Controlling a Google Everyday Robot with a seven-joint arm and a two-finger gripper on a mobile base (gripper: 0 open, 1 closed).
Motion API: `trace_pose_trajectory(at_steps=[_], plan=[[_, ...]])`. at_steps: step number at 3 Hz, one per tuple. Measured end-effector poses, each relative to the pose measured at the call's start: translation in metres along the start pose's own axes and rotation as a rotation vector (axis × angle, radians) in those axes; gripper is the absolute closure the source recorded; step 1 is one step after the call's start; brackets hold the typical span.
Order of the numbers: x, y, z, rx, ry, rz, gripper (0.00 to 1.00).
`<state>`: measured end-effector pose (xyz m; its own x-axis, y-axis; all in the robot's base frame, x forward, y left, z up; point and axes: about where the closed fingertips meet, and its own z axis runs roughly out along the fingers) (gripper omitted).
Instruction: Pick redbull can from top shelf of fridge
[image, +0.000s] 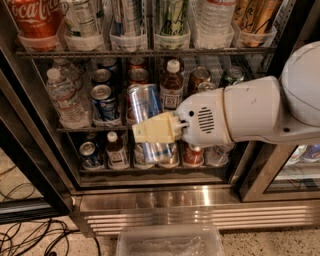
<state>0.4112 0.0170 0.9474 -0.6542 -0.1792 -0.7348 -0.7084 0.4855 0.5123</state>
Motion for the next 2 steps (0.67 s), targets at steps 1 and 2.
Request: trace_pose_trajectory(at_steps=[1,2], plan=[[0.025,0.023,0.011,0.030,0.098,-0.119,1.00],[0.040,0.039,0.021,0.076,0.119,-0.217,1.00]])
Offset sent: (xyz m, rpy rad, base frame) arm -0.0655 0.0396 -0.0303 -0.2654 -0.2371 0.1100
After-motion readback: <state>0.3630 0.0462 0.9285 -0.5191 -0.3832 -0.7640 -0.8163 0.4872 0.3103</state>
